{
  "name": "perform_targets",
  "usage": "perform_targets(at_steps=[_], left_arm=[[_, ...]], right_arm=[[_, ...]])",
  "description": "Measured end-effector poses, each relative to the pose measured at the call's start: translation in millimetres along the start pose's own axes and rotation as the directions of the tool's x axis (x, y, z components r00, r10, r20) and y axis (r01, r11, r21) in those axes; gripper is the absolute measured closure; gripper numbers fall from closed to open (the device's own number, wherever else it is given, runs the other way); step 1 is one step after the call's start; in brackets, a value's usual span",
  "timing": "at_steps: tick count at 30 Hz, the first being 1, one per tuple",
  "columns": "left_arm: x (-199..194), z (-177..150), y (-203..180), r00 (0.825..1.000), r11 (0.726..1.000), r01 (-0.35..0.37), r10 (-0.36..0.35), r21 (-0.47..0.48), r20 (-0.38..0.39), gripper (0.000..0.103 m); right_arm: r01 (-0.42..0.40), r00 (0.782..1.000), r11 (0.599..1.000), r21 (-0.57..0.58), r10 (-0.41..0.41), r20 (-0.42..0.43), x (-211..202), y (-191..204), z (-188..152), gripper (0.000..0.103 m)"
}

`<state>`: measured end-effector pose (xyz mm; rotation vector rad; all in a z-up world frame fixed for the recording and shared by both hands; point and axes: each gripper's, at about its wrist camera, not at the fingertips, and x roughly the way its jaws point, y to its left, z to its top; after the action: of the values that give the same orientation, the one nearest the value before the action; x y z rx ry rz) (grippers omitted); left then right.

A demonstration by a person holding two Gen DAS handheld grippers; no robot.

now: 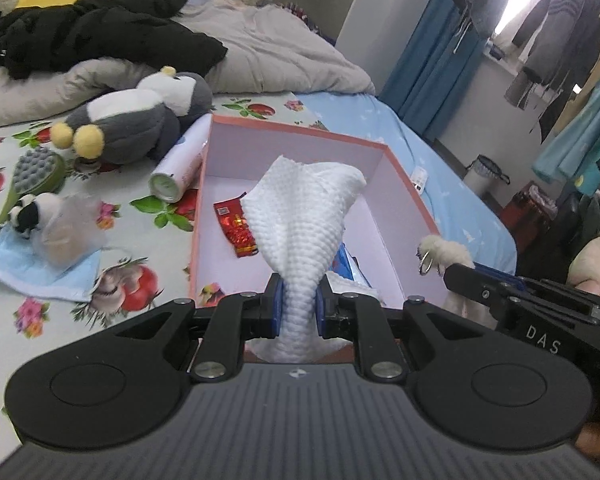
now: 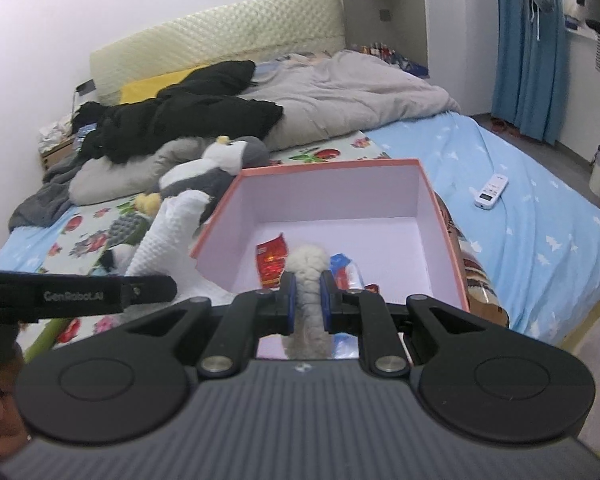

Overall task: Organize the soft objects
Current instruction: 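Carry the towel with the left tool while the right tool carries the rope toy over the box, then open the left tool to drop the towel while the right tool drops the rope toy into the box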

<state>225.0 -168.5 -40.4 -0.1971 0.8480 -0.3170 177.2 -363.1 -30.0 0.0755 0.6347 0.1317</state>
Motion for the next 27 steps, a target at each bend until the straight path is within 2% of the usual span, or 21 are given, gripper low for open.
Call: perform_targets(at_steps=[12, 19, 21, 22, 23, 24, 25, 27], left_arm=[[107.7, 33.9, 9.8, 0.994, 1.000, -0.020, 0.021, 0.005, -0.108, 0.084], [142.2, 33.8, 18.5, 0.988, 0.999, -0.039, 0.038, 0.001, -0.151, 0.084], [147.2, 33.3, 21.6, 0.986, 0.999, -0.049, 0.048, -0.002, -0.158, 0.083], [148.7, 32.6, 22.9, 0.986, 0.999, -0.053, 0.052, -0.004, -0.159, 0.079], [150.6, 32.7, 24.4, 0.984, 0.998, -0.055, 0.053, -0.008, -0.169, 0.067], [151.1, 32.7, 26.4, 0.984, 0.998, -0.054, 0.050, -0.018, -0.173, 0.060], [149.0, 32.1, 28.0, 0.985, 0.998, -0.053, 0.048, -0.026, -0.165, 0.054], [144.2, 32.5, 27.9, 0.987, 0.999, -0.050, 0.046, -0.021, -0.152, 0.054]], right_arm=[[0.014, 0.996, 0.999, 0.042, -0.010, -0.087, 85.4, -38.4, 10.0, 0.086], [0.012, 0.989, 0.998, 0.067, -0.002, -0.146, 121.6, -51.8, 3.7, 0.083], [0.012, 0.986, 0.997, 0.081, 0.001, -0.166, 127.5, -55.6, 2.4, 0.077], [0.009, 0.985, 0.996, 0.091, 0.008, -0.174, 129.4, -57.5, 1.3, 0.076], [0.007, 0.984, 0.995, 0.097, 0.011, -0.179, 131.1, -58.8, 0.9, 0.068], [0.007, 0.983, 0.995, 0.098, 0.011, -0.183, 131.8, -59.0, 0.3, 0.061], [0.010, 0.983, 0.995, 0.097, 0.008, -0.185, 131.6, -58.9, 0.0, 0.060], [0.012, 0.983, 0.994, 0.108, 0.008, -0.186, 128.3, -59.5, 0.5, 0.060]])
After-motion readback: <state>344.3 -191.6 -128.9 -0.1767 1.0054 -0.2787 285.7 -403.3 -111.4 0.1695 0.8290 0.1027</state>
